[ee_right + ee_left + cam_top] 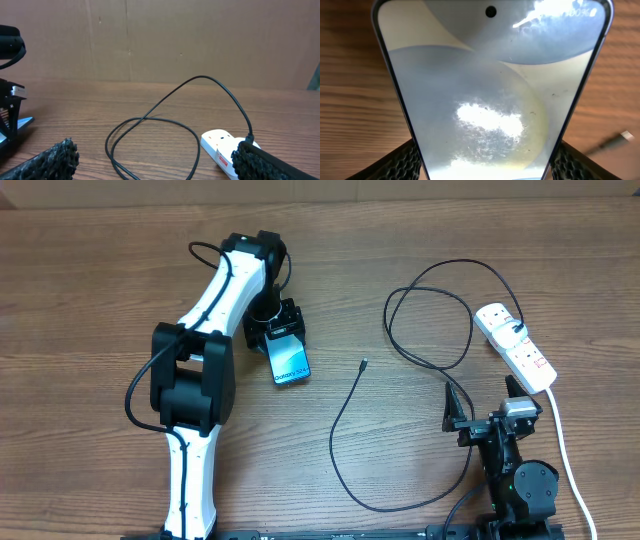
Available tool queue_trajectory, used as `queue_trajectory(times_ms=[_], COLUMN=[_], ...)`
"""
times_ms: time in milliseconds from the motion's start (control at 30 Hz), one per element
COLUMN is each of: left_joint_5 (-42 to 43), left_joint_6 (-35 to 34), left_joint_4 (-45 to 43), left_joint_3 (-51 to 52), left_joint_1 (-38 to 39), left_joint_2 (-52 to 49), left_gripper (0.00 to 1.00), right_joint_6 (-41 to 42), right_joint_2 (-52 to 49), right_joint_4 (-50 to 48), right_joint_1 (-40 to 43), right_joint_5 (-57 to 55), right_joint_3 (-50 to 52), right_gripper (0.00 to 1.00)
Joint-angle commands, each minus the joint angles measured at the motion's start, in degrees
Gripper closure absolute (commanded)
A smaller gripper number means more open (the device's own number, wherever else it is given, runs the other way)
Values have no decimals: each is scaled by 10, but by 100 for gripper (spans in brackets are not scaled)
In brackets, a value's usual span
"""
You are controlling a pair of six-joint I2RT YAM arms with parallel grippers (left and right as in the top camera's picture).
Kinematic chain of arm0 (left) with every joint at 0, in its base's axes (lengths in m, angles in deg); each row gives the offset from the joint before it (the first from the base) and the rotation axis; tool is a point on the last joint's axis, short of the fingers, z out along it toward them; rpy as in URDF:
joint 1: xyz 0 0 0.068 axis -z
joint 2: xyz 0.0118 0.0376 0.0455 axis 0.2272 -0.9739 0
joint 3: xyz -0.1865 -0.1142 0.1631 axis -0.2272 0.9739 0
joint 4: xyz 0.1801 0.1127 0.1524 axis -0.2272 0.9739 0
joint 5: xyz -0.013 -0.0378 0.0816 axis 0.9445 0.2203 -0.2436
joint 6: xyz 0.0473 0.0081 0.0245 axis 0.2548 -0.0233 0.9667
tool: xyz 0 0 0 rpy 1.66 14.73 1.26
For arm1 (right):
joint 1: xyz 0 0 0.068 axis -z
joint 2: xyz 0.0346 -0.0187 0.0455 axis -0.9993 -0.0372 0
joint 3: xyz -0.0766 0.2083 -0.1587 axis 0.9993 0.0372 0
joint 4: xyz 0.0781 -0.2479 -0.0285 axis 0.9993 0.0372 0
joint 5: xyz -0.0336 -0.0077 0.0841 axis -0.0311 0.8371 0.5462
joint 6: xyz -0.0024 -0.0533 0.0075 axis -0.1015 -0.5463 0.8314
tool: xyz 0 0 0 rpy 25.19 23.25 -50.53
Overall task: Plug charger to phone and switch on socket
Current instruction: 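Lift the phone with the left gripper and tilt it upright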
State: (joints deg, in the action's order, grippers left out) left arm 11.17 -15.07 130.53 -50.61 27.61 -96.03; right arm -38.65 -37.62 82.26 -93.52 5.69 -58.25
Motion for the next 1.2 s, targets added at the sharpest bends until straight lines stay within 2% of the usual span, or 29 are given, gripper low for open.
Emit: queue_trajectory(times_ms=[0,200,433,733,967,1167], left_joint_5=[120,226,425,606,702,743], left_joint_6=[43,84,140,145,144,151], left_joint_4=[10,28,55,92,92,91], left_joint_3=[-17,-17,-17,-17,-17,-17], left_joint_1=[-10,-26,-51,-73,-74,-74], left_joint_2=[-4,-4,-4,-4,-4,-4], left_gripper=[30,29,29,29,29,29], right_joint_6=[1,1,1,1,1,1], right_joint_2=[5,5,5,5,5,5], right_joint_4=[-4,-4,-4,-4,-4,-4], right_joint_1=[3,3,3,3,3,3], right_joint_5=[1,1,1,1,1,1], right_joint_3=[6,6,6,6,6,6], right_gripper=[0,0,0,0,0,0])
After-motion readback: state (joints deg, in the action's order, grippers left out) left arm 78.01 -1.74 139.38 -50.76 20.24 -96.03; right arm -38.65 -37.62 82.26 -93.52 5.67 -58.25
